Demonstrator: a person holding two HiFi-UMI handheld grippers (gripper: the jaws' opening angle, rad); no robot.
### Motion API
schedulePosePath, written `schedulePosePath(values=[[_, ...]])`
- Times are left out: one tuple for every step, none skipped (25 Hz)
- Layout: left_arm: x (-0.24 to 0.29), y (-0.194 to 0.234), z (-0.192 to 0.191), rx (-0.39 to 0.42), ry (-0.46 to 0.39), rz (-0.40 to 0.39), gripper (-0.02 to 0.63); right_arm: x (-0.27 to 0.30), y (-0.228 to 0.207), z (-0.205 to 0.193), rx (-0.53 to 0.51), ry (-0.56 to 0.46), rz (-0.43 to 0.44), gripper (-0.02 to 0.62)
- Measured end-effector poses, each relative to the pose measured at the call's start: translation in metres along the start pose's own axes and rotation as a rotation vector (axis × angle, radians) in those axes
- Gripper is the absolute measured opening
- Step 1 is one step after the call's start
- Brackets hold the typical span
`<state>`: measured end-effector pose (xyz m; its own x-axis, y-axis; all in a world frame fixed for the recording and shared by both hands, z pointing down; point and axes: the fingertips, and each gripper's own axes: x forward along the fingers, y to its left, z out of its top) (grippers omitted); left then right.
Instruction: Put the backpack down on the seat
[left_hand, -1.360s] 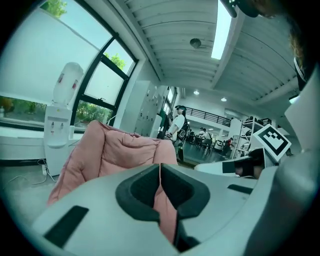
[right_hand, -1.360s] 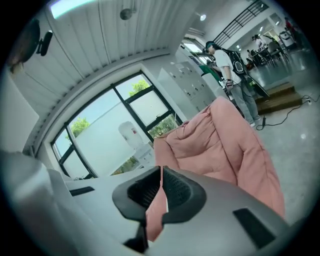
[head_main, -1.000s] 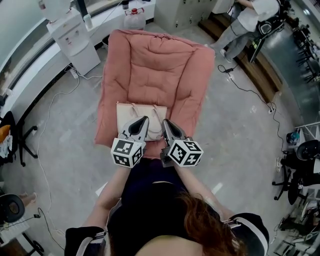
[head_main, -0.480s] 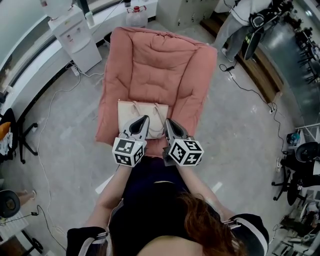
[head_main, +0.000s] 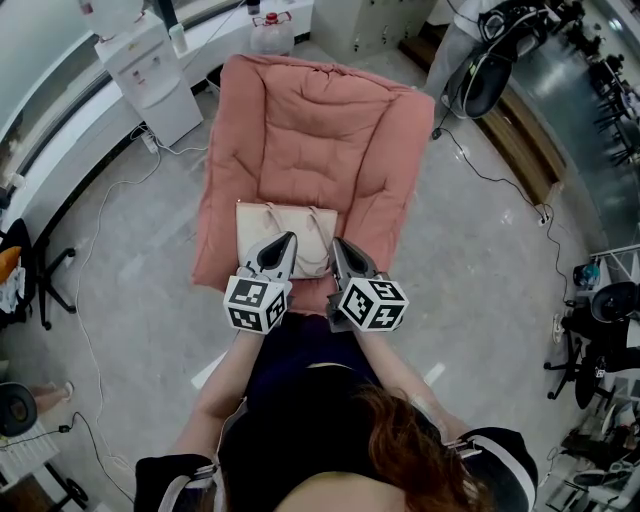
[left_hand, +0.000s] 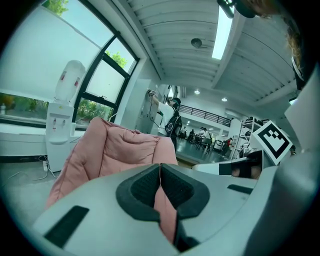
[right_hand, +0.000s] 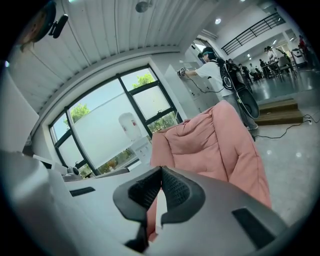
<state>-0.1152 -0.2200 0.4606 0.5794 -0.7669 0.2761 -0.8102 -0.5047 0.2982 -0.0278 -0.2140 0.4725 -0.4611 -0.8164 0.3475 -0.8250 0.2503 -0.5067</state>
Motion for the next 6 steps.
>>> schedulePosePath(values=[[-0.0002, 0.0006, -0.0001, -0.003, 0.001, 0.0, 0.023, 0.0007, 0.0004, -0.0003, -0.002, 0.003, 0.0, 0.034], [-0.0001, 0.0013, 0.0001, -0.004, 0.001, 0.001, 0.023, 0.0014, 0.0007, -0.0002, -0.003, 0.005, 0.0, 0.034], [0.0001, 0.0021, 0.0006, -0.004, 0.001, 0.002, 0.023, 0.0022, 0.0008, 0.0002, -0.004, 0.006, 0.0, 0.034], [0.0003, 0.0029, 0.0014, -0.004, -0.001, 0.003, 0.023, 0.0028, 0.0009, 0.0008, -0.004, 0.006, -0.001, 0.034], [0.0006, 0.0038, 0.0023, -0.003, -0.003, 0.004, 0.023, 0.0035, 0.001, 0.0016, -0.003, 0.007, -0.001, 0.034], [0.0008, 0.0047, 0.0033, -0.003, -0.006, 0.005, 0.023, 0.0041, 0.001, 0.0023, -0.003, 0.007, -0.001, 0.034]])
